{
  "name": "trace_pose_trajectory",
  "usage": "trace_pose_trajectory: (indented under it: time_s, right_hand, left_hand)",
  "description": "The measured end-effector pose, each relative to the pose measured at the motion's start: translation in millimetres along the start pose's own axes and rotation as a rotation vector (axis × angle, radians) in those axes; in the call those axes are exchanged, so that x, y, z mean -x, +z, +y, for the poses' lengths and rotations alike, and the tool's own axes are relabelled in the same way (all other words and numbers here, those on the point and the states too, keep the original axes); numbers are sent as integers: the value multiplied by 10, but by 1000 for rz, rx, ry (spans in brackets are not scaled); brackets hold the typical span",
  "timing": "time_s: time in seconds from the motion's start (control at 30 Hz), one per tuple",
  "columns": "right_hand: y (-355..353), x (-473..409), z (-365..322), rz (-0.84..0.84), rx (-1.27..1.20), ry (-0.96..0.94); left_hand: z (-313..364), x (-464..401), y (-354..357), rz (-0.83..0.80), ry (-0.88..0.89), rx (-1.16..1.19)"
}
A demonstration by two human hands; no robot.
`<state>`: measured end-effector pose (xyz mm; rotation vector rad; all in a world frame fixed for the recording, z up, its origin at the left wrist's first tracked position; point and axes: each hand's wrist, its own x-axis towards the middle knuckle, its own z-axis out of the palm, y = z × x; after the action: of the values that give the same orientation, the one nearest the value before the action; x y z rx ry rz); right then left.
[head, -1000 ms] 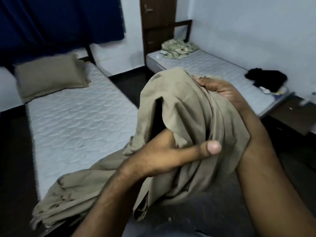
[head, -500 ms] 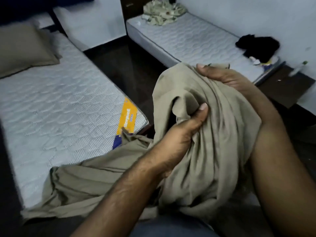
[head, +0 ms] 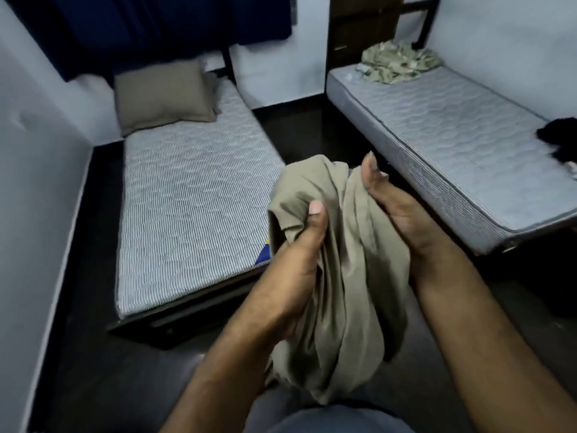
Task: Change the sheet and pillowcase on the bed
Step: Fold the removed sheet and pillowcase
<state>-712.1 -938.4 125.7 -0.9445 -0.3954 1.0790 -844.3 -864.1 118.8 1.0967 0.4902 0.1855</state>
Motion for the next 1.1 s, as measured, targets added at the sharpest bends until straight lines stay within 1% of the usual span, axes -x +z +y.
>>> trace_pose_trajectory:
  time_s: [0.03,0.1,0.17,0.27,0.3,0.4,0.5,0.53,0.6,0.7,0.73,0.77,0.8,0.87,0.93,1.0,1.03,1.07,1.1]
  right_hand:
    - [34,24,77,-4,-28,27]
    - [152,127,113,-69,-33,79]
    - [158,189,145,-84,1,88]
    - [124,217,99,-54,151,-8]
    - [137,231,76,-42,222,-53]
    - [186,229,-22,-37,353,-178]
    - [199,84,-160,-62,395,-272]
    - [191,12,-249,-46,402,-294]
    - [160,-126,-511,-72,360,-330]
    - [59,-321,-974,-175,111,-285]
    - [58,-377,-1088,-176,50,-264]
    - [34,-441,-1197,-171,46,-274]
    - [6,-492,-1286,-147,95,-297]
    - [-73,-622,-1442,-111,174,-387]
    - [-141,-704,-1561,-114,115,-372]
    - [-135,-681,-1660,-160,200,-330]
    - [-127,-687,-1705,-163,247,-340]
    - [-122,-690,-1734,-178,236,-353]
    - [-126,-696,-1790,-213,164,-351]
  left_hand:
    - [-27,52,-13,33,5,25]
    - [-103,149,-45,88,31,56]
    - [-161,229,-50,98,63,67]
    - [-149,354,-11,44,160,157]
    - [-83,399,2,62,201,180]
    - [173,396,-54,229,329,159]
    - [473,246,-61,452,445,-16]
    - [598,212,-11,502,481,-34]
    - [852,155,82,470,579,-36]
    - [1221,133,262,324,707,-43]
    - [1297,112,275,311,721,-51]
    - [1355,70,286,311,725,-55]
    - [1400,33,266,321,710,-65]
    - [1485,-4,174,357,674,-115]
    - [1579,-9,94,354,644,-82]
    - [1672,7,107,279,638,-12]
    - [1707,13,141,240,645,23]
    - [1719,26,176,210,652,61]
    - [1739,40,208,193,668,101]
